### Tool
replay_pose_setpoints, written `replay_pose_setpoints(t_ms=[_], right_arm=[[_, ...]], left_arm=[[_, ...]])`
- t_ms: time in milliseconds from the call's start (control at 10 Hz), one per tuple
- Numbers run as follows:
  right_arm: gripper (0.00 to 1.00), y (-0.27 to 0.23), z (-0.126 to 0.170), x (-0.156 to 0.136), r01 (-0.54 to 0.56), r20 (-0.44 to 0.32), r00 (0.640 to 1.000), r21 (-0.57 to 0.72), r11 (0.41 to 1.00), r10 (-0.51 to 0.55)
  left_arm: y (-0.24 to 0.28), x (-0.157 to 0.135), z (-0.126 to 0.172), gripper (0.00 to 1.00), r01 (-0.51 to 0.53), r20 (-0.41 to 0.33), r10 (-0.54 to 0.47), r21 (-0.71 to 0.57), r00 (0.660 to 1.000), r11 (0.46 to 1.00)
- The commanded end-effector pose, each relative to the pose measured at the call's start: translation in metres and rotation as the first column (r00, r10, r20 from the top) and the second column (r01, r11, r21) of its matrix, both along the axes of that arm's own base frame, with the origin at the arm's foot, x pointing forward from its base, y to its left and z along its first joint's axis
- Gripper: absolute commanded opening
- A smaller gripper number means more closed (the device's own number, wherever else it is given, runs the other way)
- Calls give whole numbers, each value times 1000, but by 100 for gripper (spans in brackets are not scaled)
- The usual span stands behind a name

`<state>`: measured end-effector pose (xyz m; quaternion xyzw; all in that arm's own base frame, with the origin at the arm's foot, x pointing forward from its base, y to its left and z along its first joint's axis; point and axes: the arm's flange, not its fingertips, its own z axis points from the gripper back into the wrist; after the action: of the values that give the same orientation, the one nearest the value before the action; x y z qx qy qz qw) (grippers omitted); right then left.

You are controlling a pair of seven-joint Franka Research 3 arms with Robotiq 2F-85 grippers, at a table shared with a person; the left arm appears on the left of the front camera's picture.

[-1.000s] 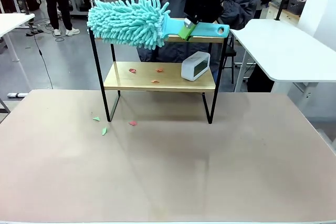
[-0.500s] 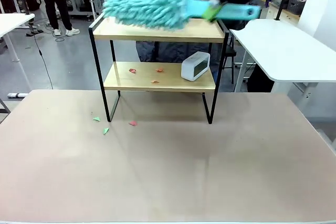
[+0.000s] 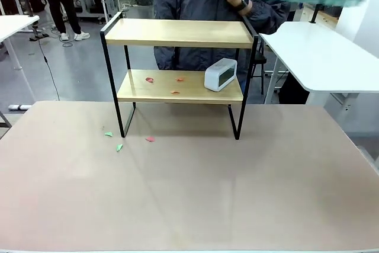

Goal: Clean the shelf.
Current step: Clean the specific tier of the Shelf with the Duster once objects are removed.

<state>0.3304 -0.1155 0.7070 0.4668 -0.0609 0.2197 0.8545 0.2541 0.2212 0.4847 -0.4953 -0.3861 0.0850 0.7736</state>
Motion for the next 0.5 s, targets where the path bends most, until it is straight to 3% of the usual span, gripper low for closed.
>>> replay_pose_setpoints(t_ms=[0,200,400], right_arm=[[13,-74,-36,26,10,-89,996,154,988,4],[13,-141,-110,26,10,-136,990,253,967,25],[13,-156,-183,26,61,-211,978,311,949,6]], left_arm=[[-1,2,0,100,3,33,-3,-4,999,1000],[-1,2,0,100,3,33,-3,-4,999,1000],[-1,2,0,100,3,33,-3,-4,999,1000]])
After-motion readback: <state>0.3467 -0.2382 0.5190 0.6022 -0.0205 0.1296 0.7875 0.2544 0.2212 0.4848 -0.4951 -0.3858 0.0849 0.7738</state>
